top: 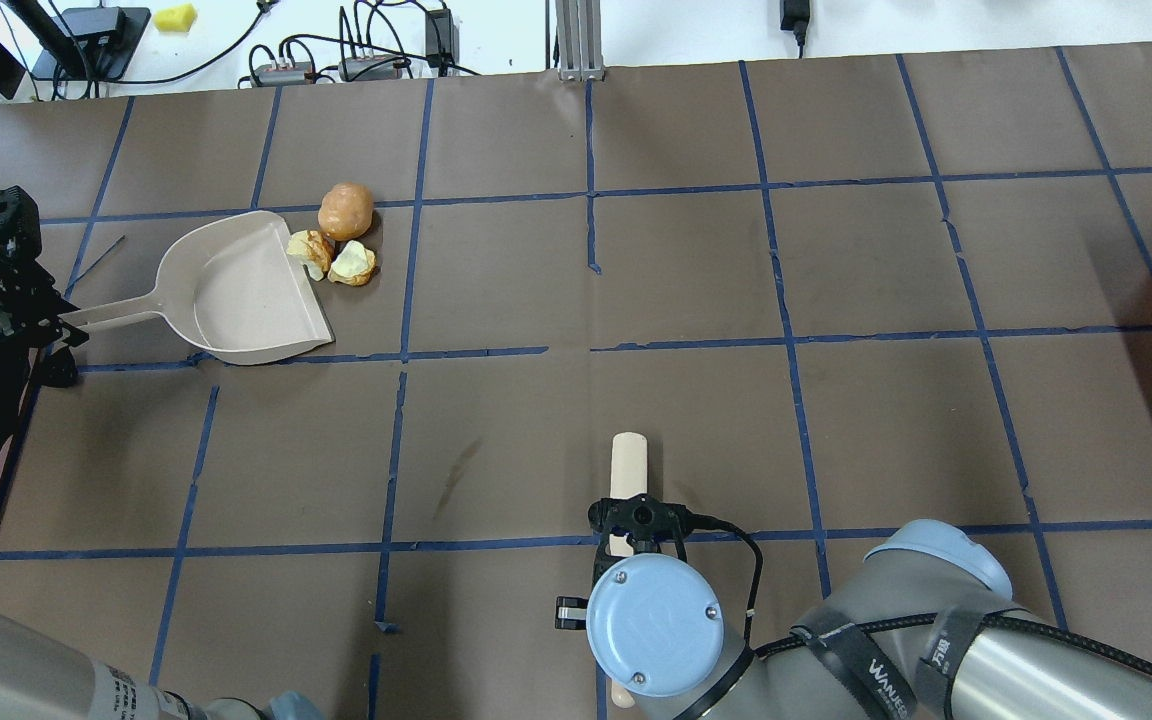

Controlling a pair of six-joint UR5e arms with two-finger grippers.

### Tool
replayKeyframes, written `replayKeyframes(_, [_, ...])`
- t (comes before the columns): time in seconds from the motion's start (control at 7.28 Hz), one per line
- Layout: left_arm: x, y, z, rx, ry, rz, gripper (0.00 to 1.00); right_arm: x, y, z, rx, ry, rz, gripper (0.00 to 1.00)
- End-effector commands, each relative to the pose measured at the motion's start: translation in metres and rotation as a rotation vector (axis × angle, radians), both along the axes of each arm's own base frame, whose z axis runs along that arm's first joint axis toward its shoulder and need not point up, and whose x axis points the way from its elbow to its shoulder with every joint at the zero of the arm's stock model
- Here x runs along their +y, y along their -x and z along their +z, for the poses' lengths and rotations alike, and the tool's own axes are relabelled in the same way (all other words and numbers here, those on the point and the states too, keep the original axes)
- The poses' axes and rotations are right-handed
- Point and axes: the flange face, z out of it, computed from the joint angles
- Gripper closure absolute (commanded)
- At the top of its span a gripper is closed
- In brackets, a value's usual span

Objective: Sweep and dump trash in nearest bin
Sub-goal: 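Close the right gripper on the white brush handle and lift it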

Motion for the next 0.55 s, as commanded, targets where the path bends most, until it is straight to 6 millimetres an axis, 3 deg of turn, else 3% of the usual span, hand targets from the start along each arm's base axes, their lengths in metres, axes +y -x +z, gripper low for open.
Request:
replayKeyframes(0.0, [0.000, 0.000, -0.002, -0.002, -0.005, 0.006, 0.93, -0.017, 0.001, 0.009, -0.018, 0.013, 0.007, 0.94])
replayKeyframes(0.41, [0.002, -0.003, -0.007, -0.033, -0.042, 0.038, 0.93, -0.089, -0.001, 0.053, -0.018, 0.041, 0.058, 0.94])
